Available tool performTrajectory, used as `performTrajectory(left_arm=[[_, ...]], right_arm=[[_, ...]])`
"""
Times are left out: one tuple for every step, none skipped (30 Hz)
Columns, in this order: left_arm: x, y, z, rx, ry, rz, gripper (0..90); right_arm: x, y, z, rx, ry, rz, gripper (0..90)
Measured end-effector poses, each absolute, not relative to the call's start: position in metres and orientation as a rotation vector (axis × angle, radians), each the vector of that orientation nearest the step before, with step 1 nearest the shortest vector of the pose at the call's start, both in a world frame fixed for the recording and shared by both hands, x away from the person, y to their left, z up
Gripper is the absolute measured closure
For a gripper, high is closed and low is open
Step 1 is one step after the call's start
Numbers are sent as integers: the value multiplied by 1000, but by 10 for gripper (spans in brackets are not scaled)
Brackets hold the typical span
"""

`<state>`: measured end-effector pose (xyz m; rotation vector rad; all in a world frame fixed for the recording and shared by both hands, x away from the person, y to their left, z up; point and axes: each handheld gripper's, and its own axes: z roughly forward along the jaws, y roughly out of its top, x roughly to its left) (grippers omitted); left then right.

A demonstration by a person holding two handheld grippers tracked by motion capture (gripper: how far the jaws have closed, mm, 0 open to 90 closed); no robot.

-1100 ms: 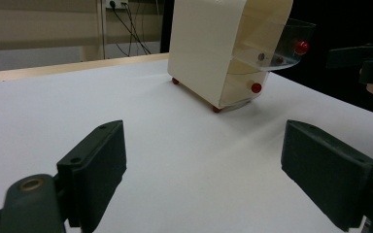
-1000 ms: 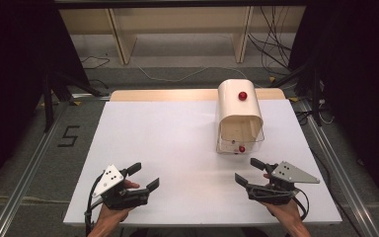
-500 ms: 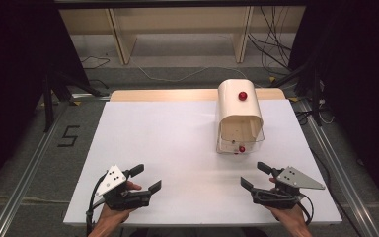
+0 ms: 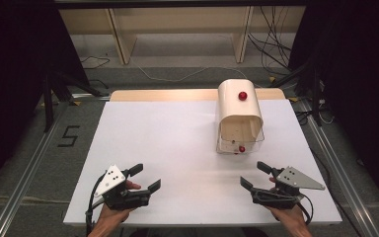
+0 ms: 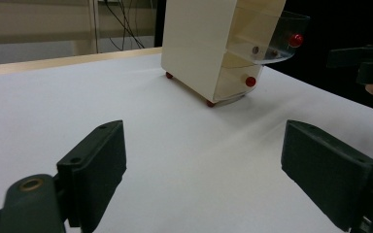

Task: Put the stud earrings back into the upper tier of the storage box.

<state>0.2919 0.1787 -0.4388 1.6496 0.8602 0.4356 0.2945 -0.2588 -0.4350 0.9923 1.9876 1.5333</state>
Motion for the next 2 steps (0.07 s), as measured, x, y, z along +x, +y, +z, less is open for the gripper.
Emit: performTrajectory(left_arm=[[292, 179, -439, 1650, 860, 435, 160], [292, 179, -439, 1650, 860, 435, 160]], right_arm=[[295, -259, -435, 992, 1988, 1533, 204], [295, -259, -435, 992, 1988, 1532, 203]])
